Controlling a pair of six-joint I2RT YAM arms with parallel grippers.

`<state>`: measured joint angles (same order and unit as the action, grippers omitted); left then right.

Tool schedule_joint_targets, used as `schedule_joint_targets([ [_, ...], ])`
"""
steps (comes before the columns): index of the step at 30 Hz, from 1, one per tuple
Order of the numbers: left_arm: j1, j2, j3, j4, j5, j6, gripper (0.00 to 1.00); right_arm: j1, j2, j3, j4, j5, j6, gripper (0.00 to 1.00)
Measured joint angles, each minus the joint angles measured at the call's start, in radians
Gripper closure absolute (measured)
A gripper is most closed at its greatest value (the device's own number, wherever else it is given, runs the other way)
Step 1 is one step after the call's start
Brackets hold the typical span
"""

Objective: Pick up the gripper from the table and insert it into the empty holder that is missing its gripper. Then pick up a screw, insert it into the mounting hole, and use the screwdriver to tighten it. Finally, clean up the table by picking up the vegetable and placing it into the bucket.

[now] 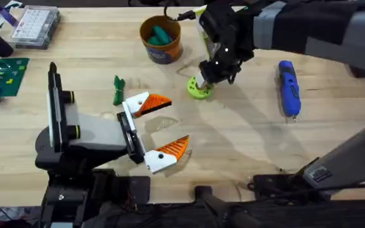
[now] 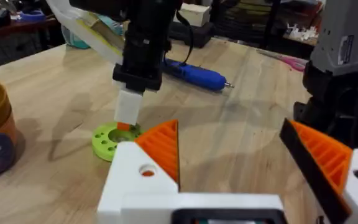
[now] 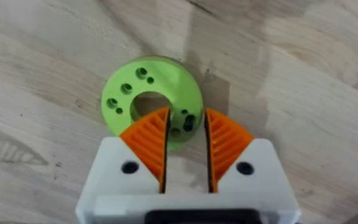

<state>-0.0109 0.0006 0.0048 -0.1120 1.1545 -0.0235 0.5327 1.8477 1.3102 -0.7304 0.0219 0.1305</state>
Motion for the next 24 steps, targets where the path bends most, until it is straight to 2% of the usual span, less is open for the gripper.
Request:
schedule_joint_targets([
  [24,0.000,0.000,0.000,0.002,-0.012,0.000,0.009,0.000,0.000,0.039,-0.058,0.000,0.000,0.630],
])
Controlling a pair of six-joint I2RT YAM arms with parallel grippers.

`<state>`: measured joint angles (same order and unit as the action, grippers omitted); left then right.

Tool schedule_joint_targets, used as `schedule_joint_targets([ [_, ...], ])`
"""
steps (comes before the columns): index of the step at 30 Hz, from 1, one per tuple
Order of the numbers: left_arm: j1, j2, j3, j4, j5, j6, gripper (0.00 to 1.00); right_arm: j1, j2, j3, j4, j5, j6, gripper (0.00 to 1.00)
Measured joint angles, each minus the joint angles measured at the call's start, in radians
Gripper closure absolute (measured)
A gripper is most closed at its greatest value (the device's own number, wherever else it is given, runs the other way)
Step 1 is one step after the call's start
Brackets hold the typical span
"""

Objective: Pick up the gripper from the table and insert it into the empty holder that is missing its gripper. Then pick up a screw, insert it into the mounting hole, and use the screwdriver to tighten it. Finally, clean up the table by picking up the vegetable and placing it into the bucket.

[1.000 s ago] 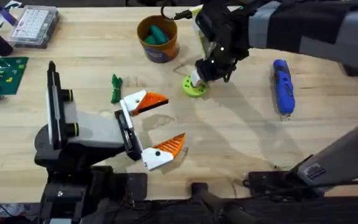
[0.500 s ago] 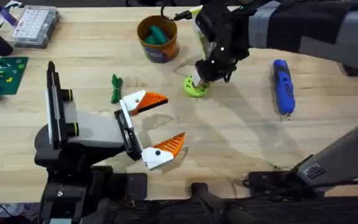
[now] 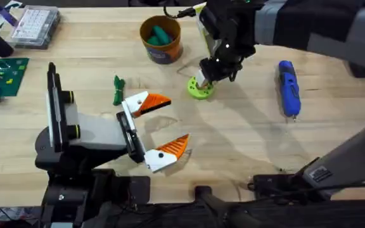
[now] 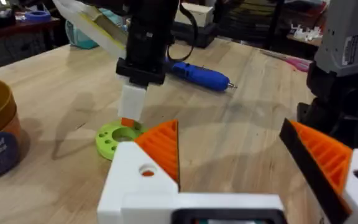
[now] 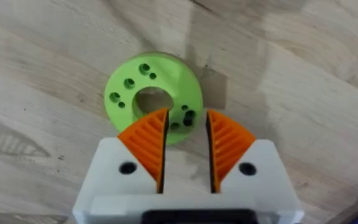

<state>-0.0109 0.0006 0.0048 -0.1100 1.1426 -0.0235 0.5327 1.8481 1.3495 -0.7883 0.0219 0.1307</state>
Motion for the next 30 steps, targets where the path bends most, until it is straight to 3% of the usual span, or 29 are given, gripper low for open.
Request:
schedule_joint_targets([
  [9,0.000,0.000,0.000,0.001,-0.006,0.000,0.009,0.000,0.020,0.000,0.001,0.000,0.000,0.737],
  [16,0.000,0.000,0.000,0.001,-0.006,0.000,0.009,0.000,0.021,0.000,0.002,0.000,0.000,0.757],
  [20,0.000,0.000,0.000,0.001,-0.006,0.000,0.009,0.000,0.021,0.000,0.002,0.007,0.000,0.814],
  [26,0.000,0.000,0.000,0.001,-0.006,0.000,0.009,0.000,0.021,0.000,0.003,0.019,-0.002,0.979],
  [30,0.000,0.000,0.000,0.001,-0.007,0.000,0.009,0.000,0.021,0.002,0.003,0.018,-0.001,0.991],
])
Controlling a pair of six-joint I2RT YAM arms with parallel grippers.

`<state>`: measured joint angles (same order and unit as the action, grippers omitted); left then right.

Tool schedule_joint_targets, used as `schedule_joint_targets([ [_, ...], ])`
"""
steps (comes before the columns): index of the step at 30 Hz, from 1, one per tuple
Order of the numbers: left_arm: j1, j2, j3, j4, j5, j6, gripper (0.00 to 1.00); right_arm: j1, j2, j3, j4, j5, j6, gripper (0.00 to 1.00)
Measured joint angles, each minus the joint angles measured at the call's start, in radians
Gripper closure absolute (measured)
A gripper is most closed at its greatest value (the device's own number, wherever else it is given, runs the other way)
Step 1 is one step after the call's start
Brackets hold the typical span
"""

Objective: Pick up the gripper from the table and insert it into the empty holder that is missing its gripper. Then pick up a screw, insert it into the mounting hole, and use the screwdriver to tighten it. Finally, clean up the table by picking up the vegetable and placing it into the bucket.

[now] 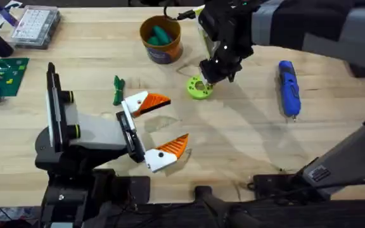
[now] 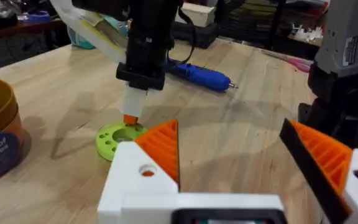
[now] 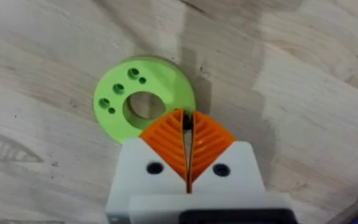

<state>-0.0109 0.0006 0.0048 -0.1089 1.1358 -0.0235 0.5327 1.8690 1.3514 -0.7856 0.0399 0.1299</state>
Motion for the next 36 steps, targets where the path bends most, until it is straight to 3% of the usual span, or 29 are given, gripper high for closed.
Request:
schedule_joint_targets([
  [17,0.000,0.000,0.000,0.000,0.000,0.000,0.009,0.000,-0.008,0.016,-0.019,-0.001,0.000,0.994],
  [30,0.000,0.000,0.000,0.000,0.000,0.000,0.009,0.001,-0.126,0.127,-0.139,-0.004,0.000,0.994],
  [36,0.000,0.000,0.000,0.000,0.000,0.000,0.009,0.004,-0.078,0.127,-0.159,-0.003,-0.004,0.994],
])
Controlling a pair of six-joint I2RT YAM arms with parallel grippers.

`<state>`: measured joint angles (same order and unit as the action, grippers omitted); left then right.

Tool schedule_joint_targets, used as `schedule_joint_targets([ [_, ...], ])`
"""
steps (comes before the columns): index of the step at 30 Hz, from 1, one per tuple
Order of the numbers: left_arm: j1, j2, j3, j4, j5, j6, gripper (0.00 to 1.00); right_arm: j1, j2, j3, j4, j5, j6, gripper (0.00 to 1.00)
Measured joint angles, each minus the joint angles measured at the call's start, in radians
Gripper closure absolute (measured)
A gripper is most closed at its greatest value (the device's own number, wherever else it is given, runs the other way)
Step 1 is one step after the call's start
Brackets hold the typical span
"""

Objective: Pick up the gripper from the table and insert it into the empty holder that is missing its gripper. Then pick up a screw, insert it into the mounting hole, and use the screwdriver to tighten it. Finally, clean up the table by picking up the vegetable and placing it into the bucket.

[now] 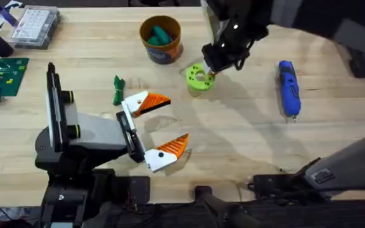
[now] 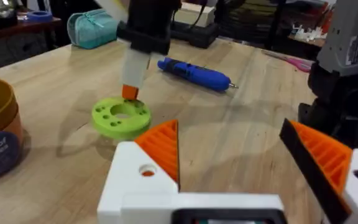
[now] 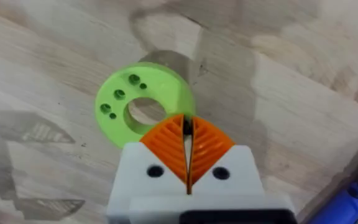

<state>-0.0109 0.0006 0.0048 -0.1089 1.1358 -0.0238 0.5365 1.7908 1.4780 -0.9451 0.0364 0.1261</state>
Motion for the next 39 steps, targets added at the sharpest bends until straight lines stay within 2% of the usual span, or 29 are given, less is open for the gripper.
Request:
schedule_joint_targets([
  [10,0.000,0.000,0.000,0.000,0.000,0.000,0.009,0.000,0.087,0.000,-0.006,0.026,-0.030,0.994],
  [28,0.000,0.000,0.000,0.000,0.000,0.000,0.009,0.000,0.090,0.000,0.028,0.028,-0.030,0.995],
  [34,0.000,0.000,0.000,0.000,0.000,0.000,0.009,0.000,0.089,0.011,-0.033,0.031,-0.030,0.995],
  [39,0.000,0.000,0.000,0.000,0.000,0.000,0.009,0.000,0.070,0.081,-0.134,0.031,-0.030,0.995],
])
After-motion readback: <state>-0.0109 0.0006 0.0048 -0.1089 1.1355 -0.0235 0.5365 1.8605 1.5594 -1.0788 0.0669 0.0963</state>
